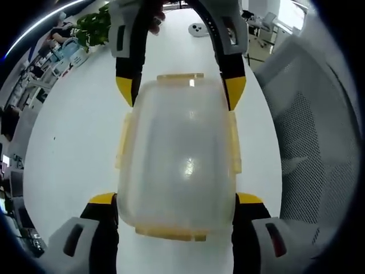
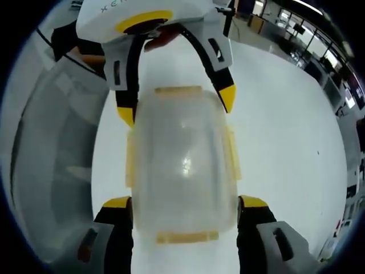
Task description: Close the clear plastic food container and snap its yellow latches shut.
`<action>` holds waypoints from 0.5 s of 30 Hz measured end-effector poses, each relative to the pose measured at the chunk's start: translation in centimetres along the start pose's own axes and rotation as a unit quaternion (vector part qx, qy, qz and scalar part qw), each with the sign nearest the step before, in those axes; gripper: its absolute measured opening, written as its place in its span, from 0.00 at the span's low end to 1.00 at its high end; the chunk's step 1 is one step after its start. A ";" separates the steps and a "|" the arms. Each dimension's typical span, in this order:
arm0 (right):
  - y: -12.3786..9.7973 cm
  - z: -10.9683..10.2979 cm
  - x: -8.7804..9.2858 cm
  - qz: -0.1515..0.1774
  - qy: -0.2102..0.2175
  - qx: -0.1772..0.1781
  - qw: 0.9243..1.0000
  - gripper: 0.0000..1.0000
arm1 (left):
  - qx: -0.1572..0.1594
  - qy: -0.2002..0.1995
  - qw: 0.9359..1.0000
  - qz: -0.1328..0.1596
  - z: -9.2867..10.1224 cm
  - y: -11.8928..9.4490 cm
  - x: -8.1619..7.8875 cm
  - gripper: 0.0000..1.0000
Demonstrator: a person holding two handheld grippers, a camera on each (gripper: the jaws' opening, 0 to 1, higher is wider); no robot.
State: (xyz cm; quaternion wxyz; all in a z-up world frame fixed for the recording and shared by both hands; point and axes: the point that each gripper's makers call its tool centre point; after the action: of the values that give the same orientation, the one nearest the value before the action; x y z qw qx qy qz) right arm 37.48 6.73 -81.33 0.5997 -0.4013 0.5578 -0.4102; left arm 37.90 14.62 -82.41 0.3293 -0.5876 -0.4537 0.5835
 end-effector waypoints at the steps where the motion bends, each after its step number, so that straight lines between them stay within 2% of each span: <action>1: 0.0 0.0 -0.2 0.000 0.000 0.000 1.000 0.75 | 0.000 -0.001 1.000 0.000 0.0 0.0 0.1 0.83; 15: 0.7 -0.1 -1.7 -0.004 -0.005 -0.002 1.000 0.75 | 0.000 -0.009 1.000 0.002 -0.1 -0.5 1.7 0.84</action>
State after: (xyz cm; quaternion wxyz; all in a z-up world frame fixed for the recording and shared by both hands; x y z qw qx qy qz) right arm 37.32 8.56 -81.37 0.5997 -0.4072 0.5539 -0.4095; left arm 37.73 16.36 -82.55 0.3239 -0.5831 -0.4555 0.5896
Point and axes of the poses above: the point that each gripper's makers call its tool centre point, and the gripper's own axes: y roughly forward along the fingers, z roughly to its right, x roughly out of its underside, and after that the axes turned 6 degrees about -y, right-handed
